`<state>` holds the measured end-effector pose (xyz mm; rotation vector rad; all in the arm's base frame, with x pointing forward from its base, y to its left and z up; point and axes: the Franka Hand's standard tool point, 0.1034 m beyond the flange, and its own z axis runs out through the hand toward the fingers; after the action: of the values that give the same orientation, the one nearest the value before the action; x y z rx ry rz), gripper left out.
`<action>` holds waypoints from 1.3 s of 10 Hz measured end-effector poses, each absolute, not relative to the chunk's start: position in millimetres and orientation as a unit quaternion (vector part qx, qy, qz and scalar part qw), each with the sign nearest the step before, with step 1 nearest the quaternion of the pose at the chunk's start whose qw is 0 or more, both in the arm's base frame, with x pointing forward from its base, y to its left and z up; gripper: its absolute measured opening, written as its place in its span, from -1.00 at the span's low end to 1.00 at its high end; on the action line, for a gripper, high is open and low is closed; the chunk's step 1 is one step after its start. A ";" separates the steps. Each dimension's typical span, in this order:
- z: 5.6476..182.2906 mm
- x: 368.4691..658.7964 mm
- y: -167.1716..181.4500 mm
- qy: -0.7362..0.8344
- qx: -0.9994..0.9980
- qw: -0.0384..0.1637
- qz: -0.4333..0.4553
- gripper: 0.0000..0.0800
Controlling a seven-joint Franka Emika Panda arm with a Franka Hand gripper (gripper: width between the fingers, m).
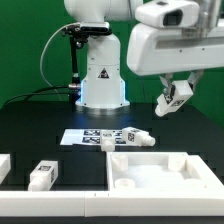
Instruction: Assemble one leg
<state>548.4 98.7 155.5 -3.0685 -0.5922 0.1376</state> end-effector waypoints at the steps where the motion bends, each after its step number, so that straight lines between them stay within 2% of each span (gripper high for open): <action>1: 153.7 550.2 97.7 -0.189 -0.982 0.006 0.025 -0.29; 3: 152.8 562.5 92.4 -0.194 -0.979 0.009 -0.058 -0.29; 4: 150.7 576.1 82.6 -0.190 -0.978 0.029 -0.082 -0.29; 5: 158.9 605.0 66.1 -0.172 -0.971 0.037 -0.161 -0.29; 6: 166.8 617.0 61.0 -0.145 -0.969 0.037 -0.199 -0.29; 7: 174.2 626.4 54.2 -0.135 -0.961 0.021 -0.241 -0.29; 8: 171.2 624.0 42.8 -0.153 -0.951 -0.008 -0.270 -0.29; 10: 167.2 622.3 30.6 -0.141 -0.945 -0.025 -0.295 -0.29; 13: 157.8 631.4 45.7 -0.127 -0.949 -0.002 -0.289 -0.29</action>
Offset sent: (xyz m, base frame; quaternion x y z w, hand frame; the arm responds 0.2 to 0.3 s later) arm 0.0559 0.0008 -0.0055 0.1272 0.1989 0.0104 0.9717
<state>631.4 45.7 157.8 -2.9843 -0.4010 -0.9085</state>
